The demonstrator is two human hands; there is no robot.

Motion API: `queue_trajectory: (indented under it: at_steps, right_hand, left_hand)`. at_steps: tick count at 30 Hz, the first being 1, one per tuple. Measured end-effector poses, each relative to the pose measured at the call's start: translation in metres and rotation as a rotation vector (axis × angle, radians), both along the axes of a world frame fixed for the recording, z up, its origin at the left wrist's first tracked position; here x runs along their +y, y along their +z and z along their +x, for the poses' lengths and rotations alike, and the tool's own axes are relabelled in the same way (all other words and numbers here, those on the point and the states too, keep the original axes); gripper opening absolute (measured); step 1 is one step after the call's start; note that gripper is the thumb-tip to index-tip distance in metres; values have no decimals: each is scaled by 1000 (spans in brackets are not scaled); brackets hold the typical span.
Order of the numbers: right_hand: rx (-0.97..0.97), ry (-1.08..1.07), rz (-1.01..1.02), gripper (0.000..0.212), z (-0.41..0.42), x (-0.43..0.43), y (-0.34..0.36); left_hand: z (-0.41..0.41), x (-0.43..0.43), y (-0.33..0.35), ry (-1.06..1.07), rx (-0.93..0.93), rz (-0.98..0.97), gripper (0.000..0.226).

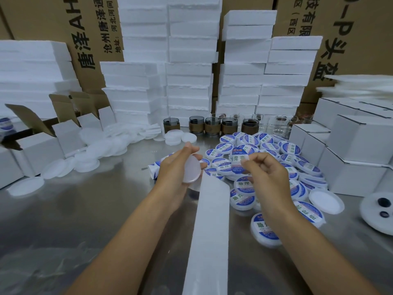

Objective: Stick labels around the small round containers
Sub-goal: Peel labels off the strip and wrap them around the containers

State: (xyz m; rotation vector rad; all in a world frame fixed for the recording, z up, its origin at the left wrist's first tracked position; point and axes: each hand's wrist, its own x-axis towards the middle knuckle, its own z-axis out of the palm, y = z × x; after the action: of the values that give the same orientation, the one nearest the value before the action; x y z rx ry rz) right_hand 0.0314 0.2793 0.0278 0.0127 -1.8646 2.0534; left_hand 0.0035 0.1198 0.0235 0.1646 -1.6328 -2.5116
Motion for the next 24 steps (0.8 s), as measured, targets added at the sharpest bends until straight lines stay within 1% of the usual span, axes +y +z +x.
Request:
queue_trajectory:
  at_steps: [2, 4, 9, 13, 17, 20, 24]
  right_hand:
    - [-7, 49, -59, 13, 1, 0, 1]
    - [-20, 104, -109, 10, 1, 0, 3]
    - [-26, 232, -238, 9, 4, -4, 7]
    - [-26, 321, -299, 13, 6, -5, 10]
    - [-36, 377, -314, 13, 7, -5, 10]
    - [-39, 401, -345, 13, 8, -6, 10]
    - [-64, 466, -435, 13, 8, -7, 10]
  left_hand:
    - [3, 1, 2, -89, -23, 79, 29]
    - [4, 3, 2, -149, -45, 107, 35]
    - [6, 5, 1, -210, -66, 192, 43]
    - [4, 0, 4, -228, -84, 344, 41]
    - [5, -6, 4, -306, -131, 454, 35]
    - [6, -9, 3, -382, -173, 476, 33]
    - [6, -5, 1, -432, -206, 423, 39]
